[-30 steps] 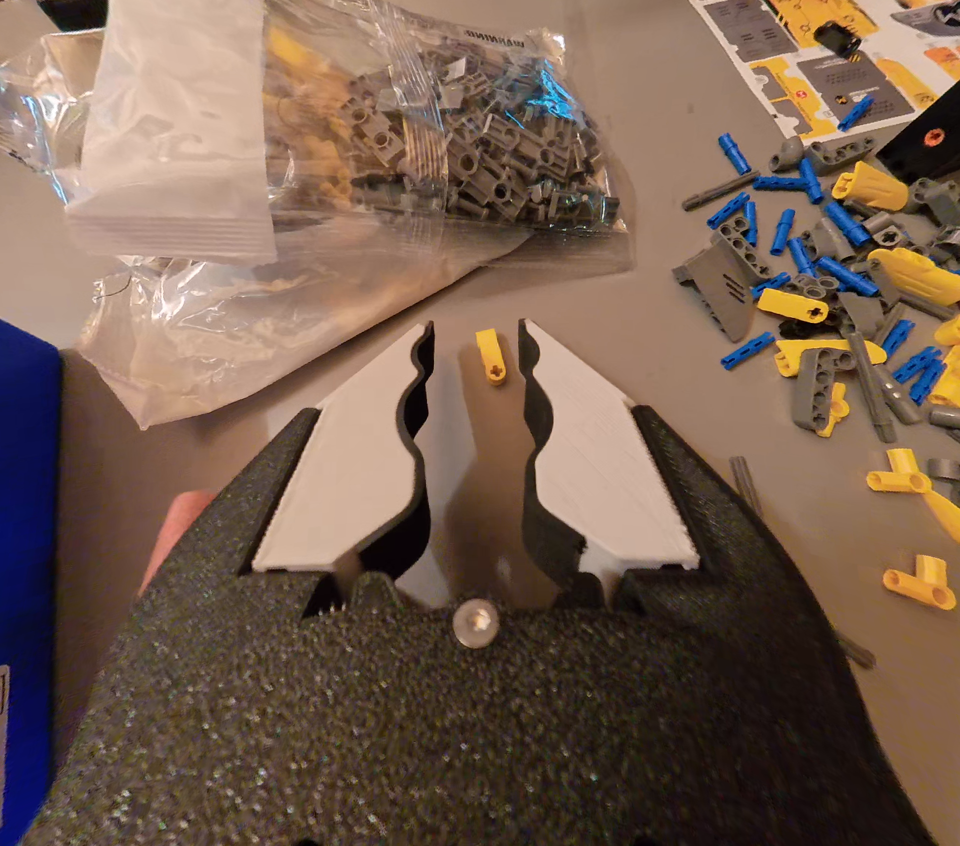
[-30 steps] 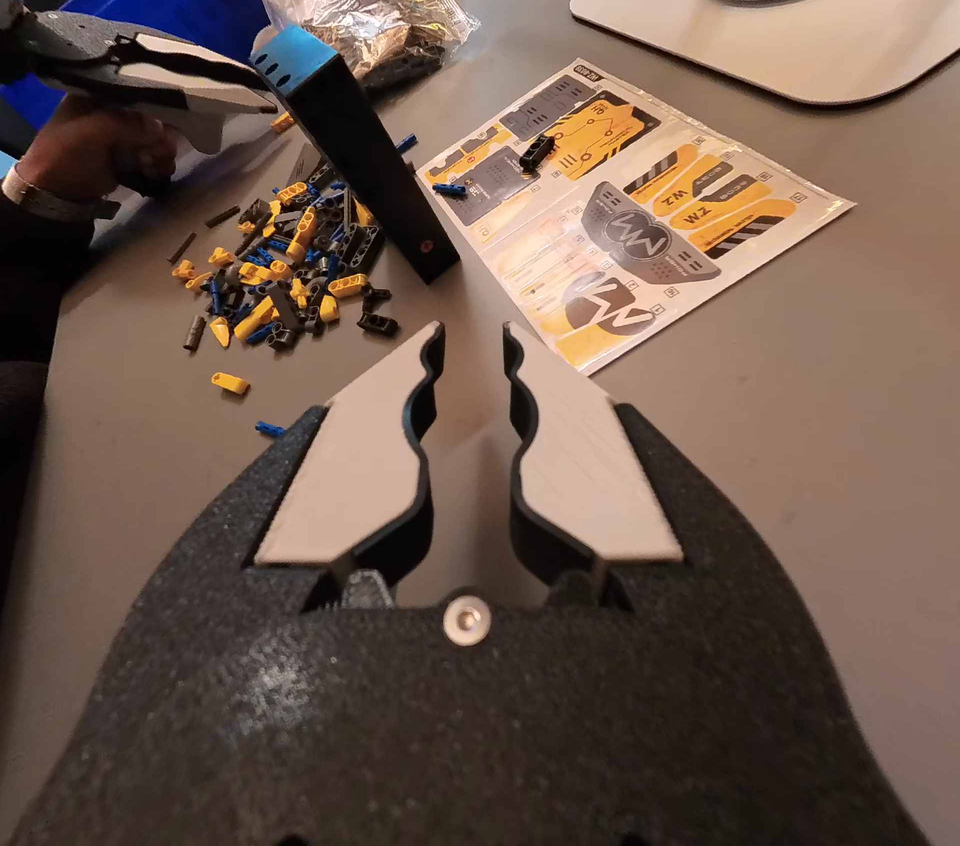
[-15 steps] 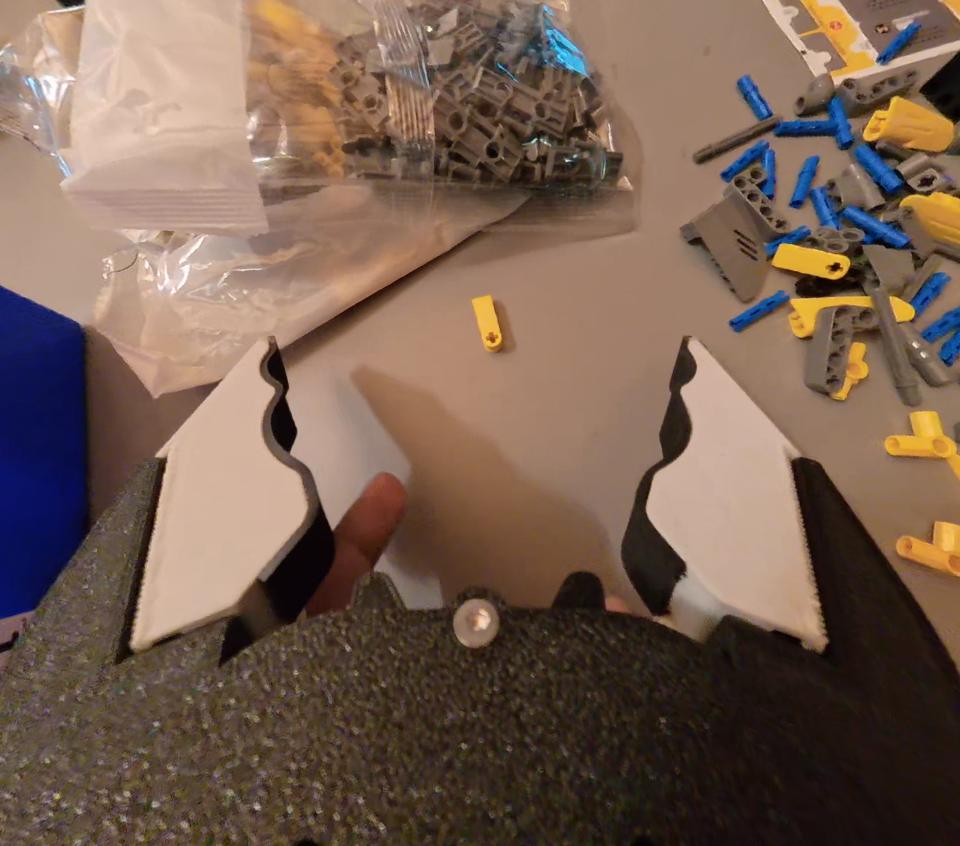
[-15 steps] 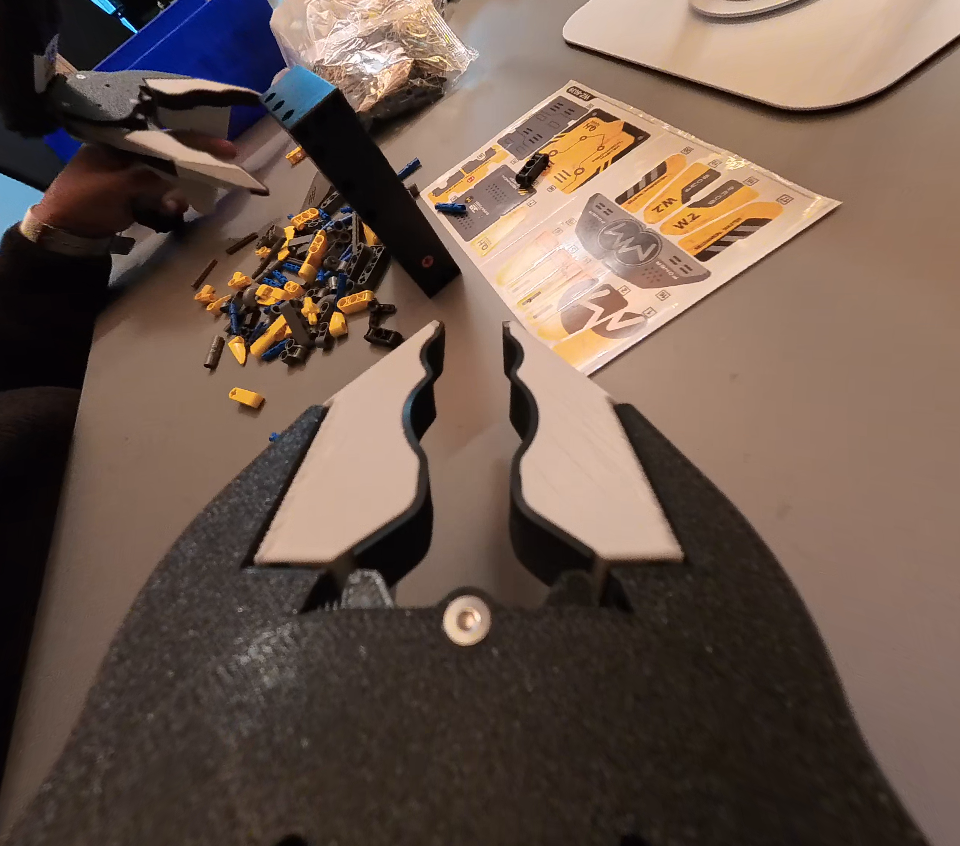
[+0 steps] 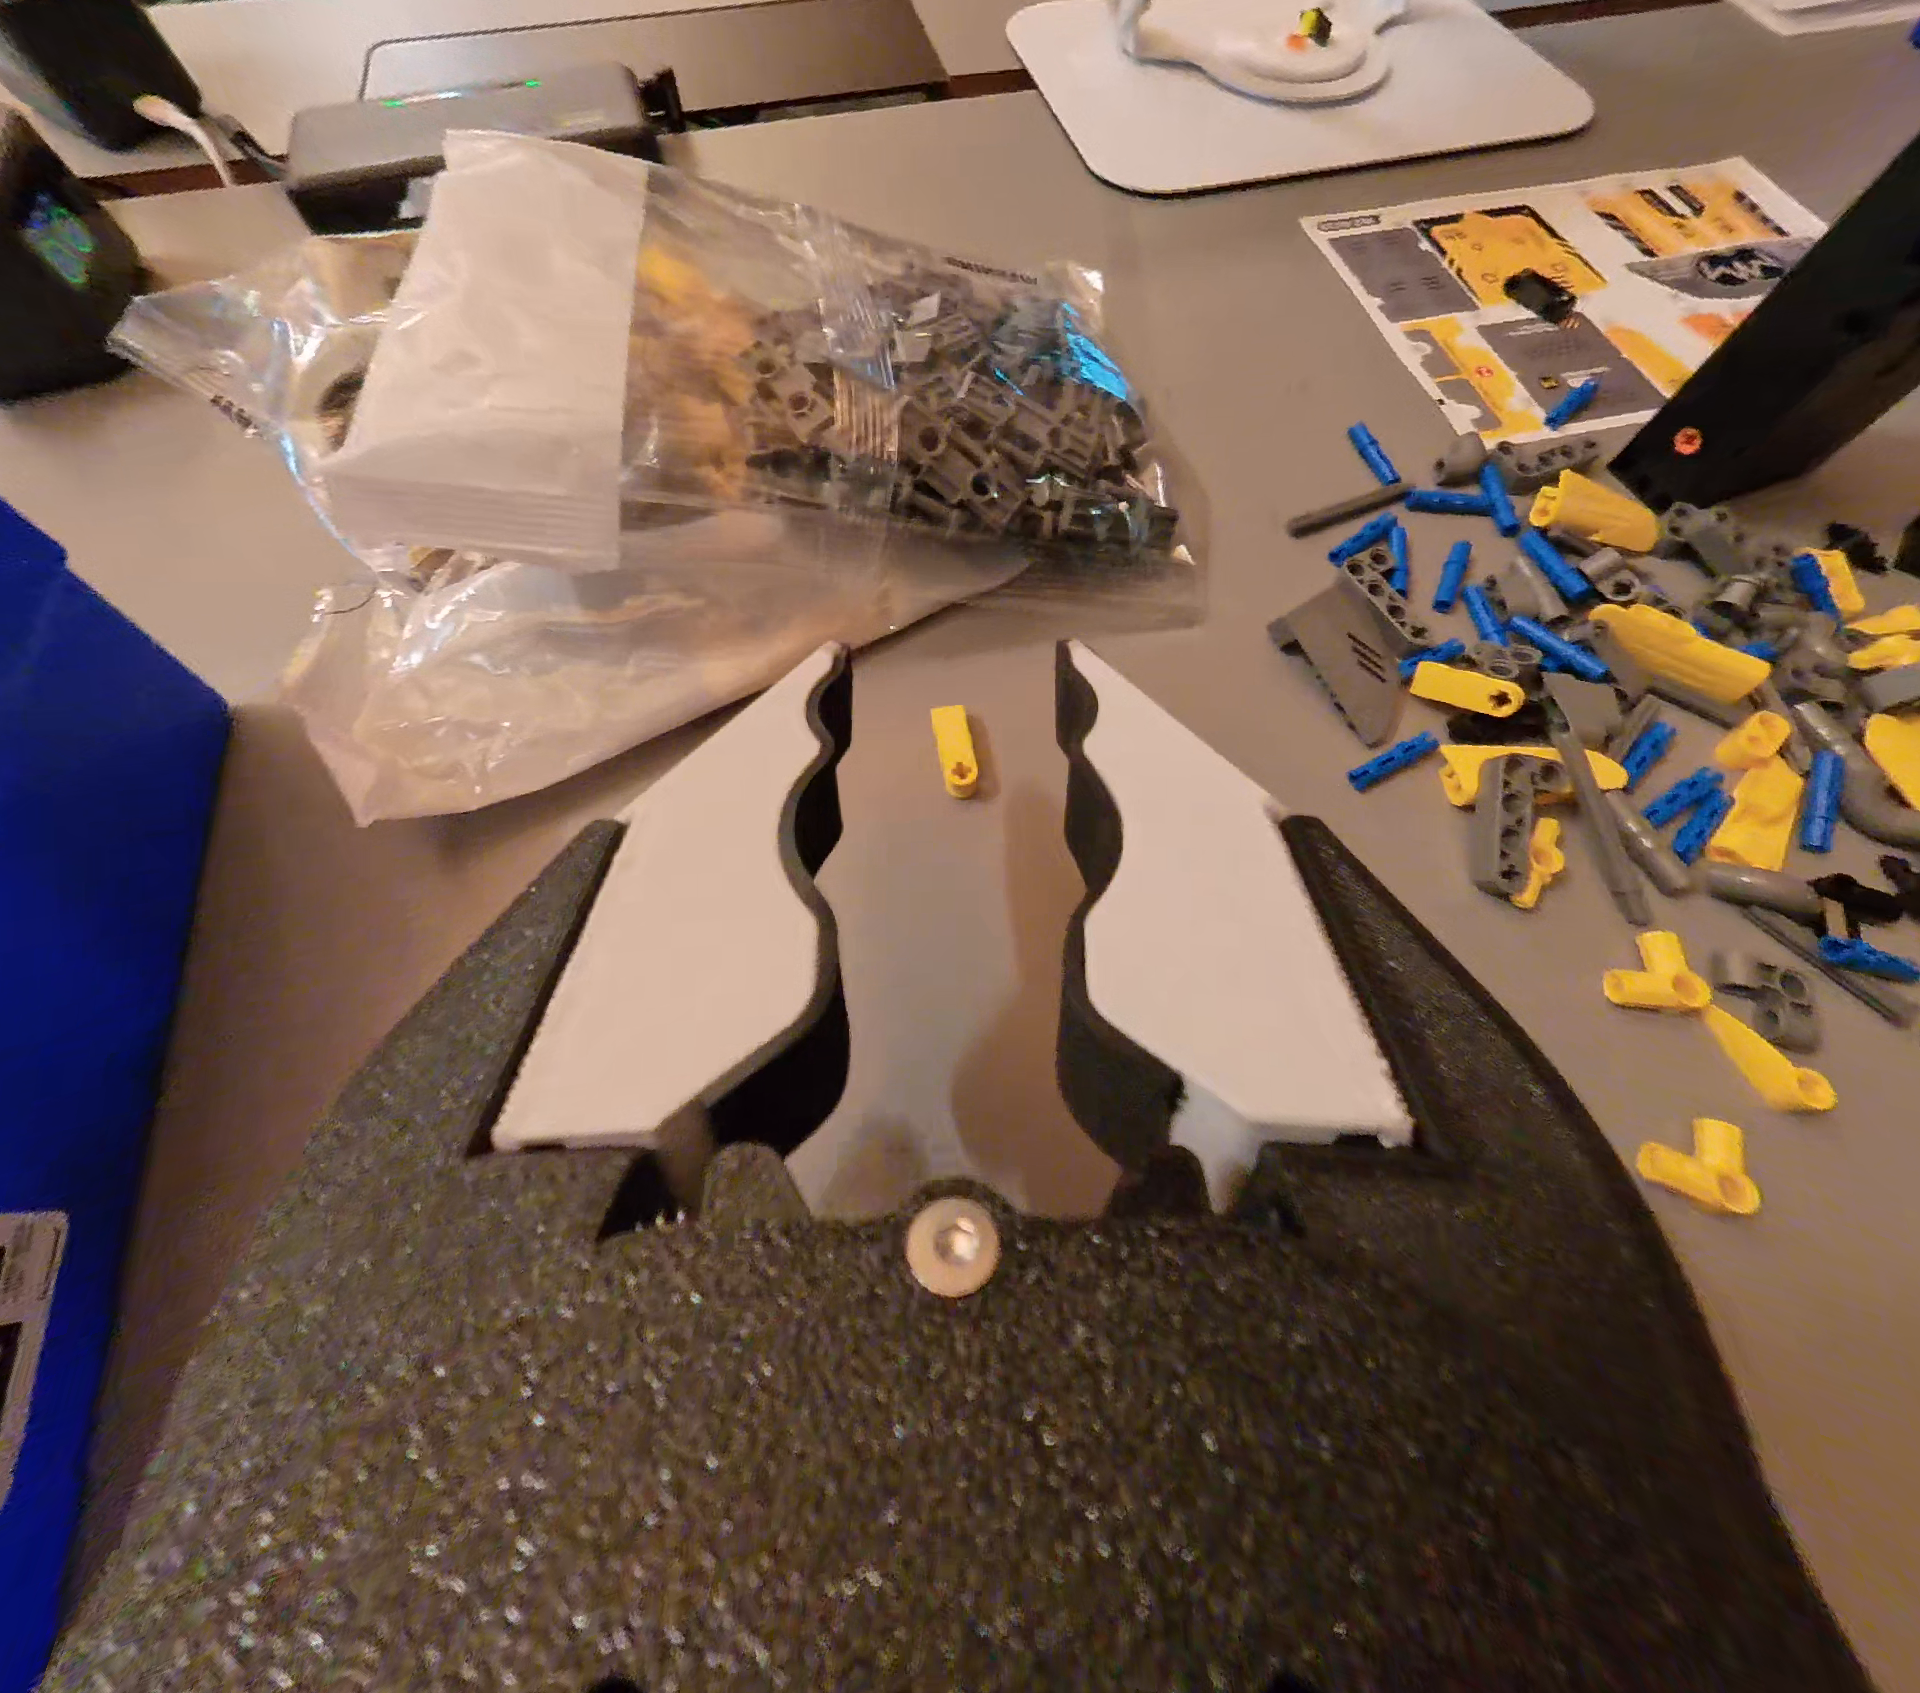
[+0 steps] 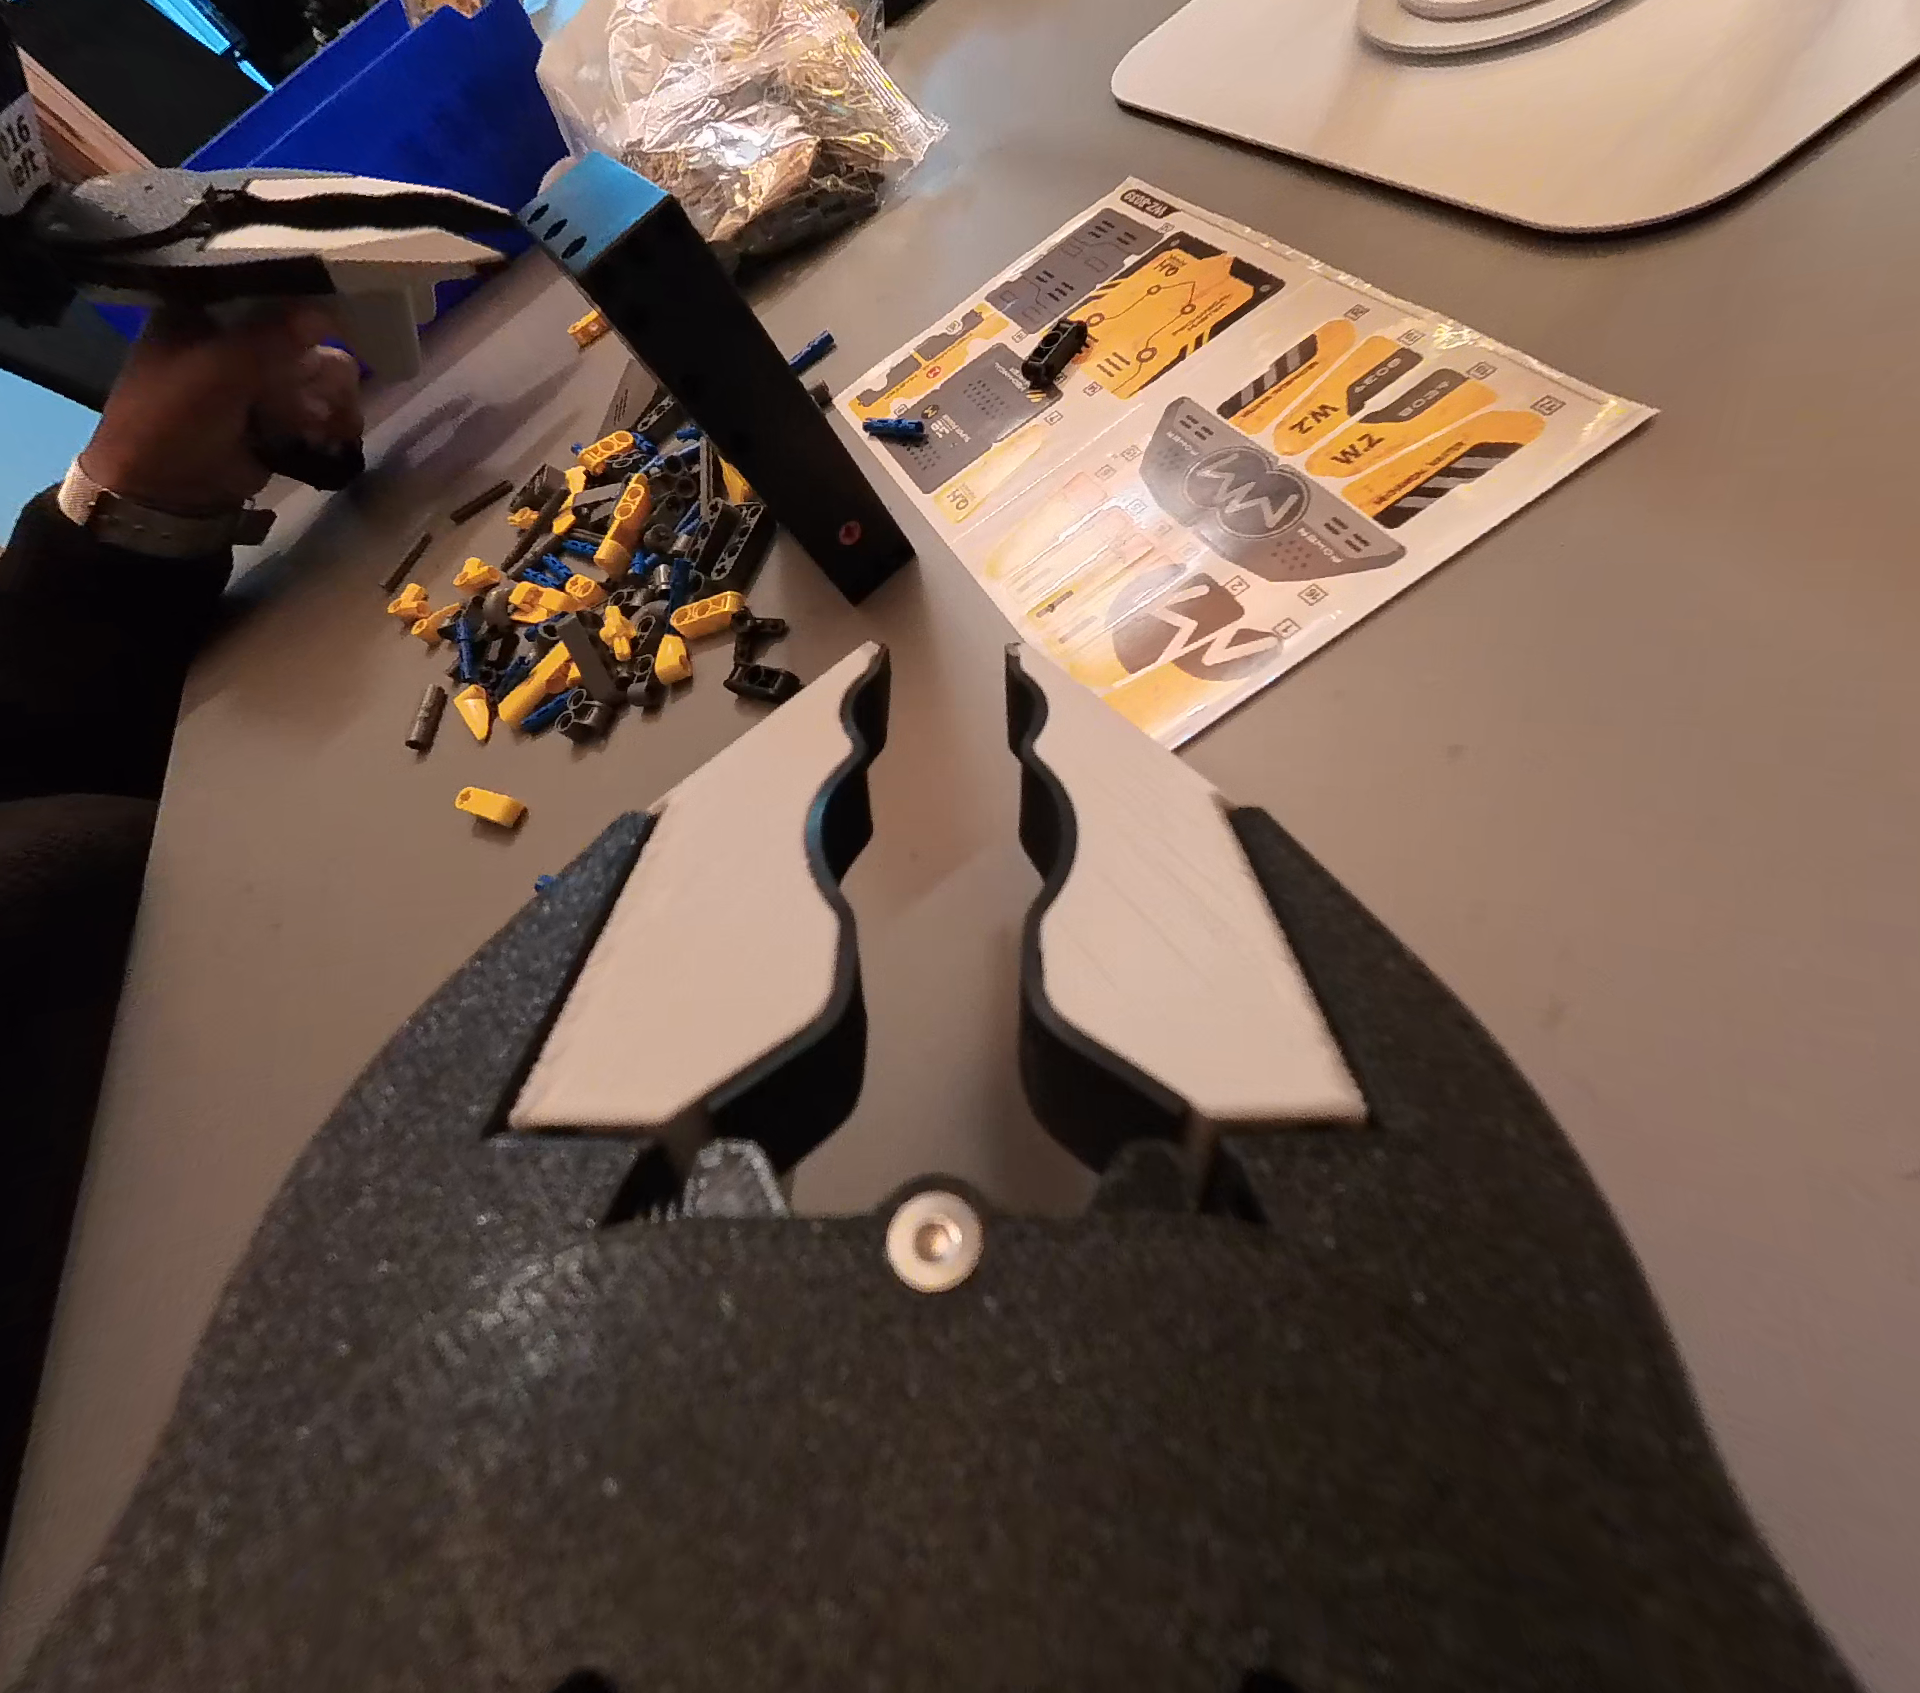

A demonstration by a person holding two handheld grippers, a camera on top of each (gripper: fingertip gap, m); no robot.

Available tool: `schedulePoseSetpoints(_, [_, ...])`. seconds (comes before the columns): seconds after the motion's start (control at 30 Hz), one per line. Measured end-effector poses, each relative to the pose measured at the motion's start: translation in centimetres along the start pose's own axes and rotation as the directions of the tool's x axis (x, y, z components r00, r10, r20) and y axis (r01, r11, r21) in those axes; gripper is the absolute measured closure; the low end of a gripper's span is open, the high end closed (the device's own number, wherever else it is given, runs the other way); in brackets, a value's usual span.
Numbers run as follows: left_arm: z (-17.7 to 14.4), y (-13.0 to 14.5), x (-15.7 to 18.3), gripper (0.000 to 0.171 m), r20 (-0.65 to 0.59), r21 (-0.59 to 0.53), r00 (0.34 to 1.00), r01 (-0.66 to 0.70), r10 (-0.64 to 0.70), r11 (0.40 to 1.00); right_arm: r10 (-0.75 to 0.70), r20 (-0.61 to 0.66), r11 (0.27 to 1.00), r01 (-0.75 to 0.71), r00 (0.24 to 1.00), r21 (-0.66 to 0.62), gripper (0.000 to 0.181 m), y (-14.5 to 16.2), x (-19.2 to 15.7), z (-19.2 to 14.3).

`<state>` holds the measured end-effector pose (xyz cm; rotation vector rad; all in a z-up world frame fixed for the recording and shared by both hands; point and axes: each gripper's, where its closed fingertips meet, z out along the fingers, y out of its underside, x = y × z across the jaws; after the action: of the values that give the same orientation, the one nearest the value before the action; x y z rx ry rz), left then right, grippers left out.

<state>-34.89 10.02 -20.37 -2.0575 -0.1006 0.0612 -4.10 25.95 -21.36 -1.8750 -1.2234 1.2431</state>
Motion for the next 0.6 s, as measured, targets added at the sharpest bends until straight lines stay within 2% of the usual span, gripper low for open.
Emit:
schedulePoseSetpoints(0.1, [0.4, 1.1, 0.6, 0.132, -0.037, -0.065, 0.999, -0.015, 0.012, 0.998, -0.001, -0.001, 1.0, 0.001, 1.0, -0.001, 0.16, 0.0, 0.0, 0.0])
schedulePoseSetpoints(0.2, [1.1, 2.9, -0.2, 0.132, 0.027, -0.165, 0.998, -0.049, 0.054, 0.985, -0.005, -0.006, 1.0, 0.005, 1.0, -0.003, 0.16, 0.0, 0.0, 0.0])
schedulePoseSetpoints(0.4, [1.9, 3.6, -0.8, 0.133, 0.043, -0.229, 0.999, -0.016, 0.026, 0.973, -0.006, -0.007, 1.0, 0.006, 1.0, -0.006, 0.16, 0.1, 0.0, 0.1])
schedulePoseSetpoints(0.47, [2.4, 3.9, -0.9, 0.141, 0.033, -0.257, 0.999, -0.012, 0.021, 0.966, -0.013, -0.013, 1.0, 0.013, 1.0, -0.008, 0.16, 0.1, 0.0, 0.1])
schedulePoseSetpoints(0.53, [2.7, 4.0, -0.4, 0.164, -0.002, -0.273, 1.0, -0.029, 0.029, 0.962, -0.026, -0.021, 1.0, 0.026, 0.999, -0.008, 0.16, 0.0, 0.0, 0.1])
schedulePoseSetpoints(0.6, [2.7, 3.8, 0.1, 0.165, -0.023, -0.265, 0.999, -0.048, 0.044, 0.963, -0.035, -0.027, 0.999, 0.034, 0.999, -0.014, 0.16, 0.1, 0.0, 0.2])
